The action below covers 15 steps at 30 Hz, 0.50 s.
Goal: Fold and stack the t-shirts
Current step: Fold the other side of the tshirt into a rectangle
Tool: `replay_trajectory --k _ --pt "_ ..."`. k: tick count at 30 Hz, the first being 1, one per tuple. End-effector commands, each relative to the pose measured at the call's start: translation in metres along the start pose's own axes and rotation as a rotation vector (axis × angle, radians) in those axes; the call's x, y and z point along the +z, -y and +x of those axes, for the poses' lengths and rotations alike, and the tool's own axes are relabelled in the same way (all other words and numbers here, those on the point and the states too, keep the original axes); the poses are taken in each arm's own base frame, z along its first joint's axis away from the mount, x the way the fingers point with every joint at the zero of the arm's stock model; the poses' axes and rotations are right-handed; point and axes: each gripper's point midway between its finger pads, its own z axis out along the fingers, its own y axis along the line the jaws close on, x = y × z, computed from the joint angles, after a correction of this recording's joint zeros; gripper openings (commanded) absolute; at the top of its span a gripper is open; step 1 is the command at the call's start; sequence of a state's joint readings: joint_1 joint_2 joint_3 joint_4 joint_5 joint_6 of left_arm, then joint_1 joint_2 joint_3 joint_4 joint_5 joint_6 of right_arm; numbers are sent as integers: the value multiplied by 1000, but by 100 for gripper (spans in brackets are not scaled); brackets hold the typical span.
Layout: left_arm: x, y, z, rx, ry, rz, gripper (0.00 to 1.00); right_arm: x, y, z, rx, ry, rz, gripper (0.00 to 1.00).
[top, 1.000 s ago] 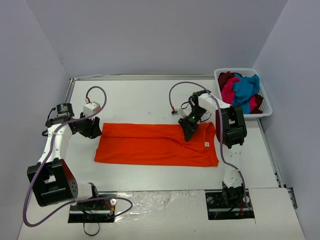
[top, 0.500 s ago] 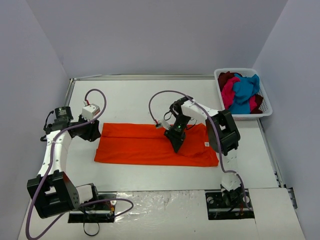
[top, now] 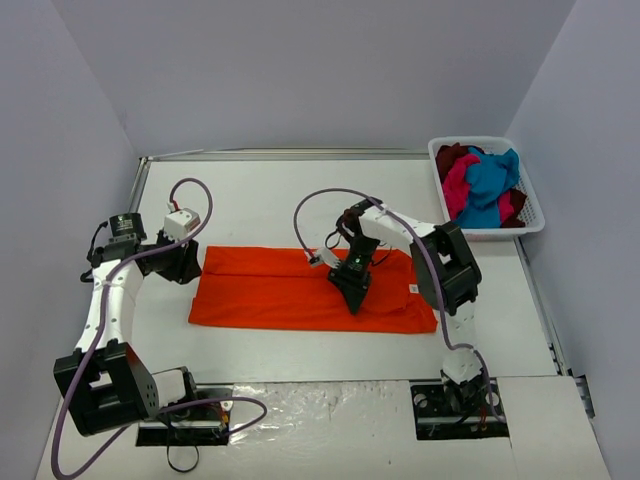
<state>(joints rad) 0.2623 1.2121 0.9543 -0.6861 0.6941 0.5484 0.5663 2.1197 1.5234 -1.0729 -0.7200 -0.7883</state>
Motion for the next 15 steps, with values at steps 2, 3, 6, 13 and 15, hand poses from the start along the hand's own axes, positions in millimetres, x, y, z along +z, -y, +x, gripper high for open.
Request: replay_trajectory --k 2,3,6,13,15 --pt "-13 -3 -26 37 39 5 45 -47 -37 -2 -69 49 67 27" --pt "-11 -4 -27 32 35 18 47 -52 -36 -3 -78 56 86 28" --pt "-4 -10 -38 22 43 53 54 -65 -26 -1 -57 87 136 28" --pt "28 -24 -52 -1 27 216 57 -99 37 5 149 251 272 12" --pt "42 -21 -40 -50 -26 311 57 -107 48 16 193 270 284 10"
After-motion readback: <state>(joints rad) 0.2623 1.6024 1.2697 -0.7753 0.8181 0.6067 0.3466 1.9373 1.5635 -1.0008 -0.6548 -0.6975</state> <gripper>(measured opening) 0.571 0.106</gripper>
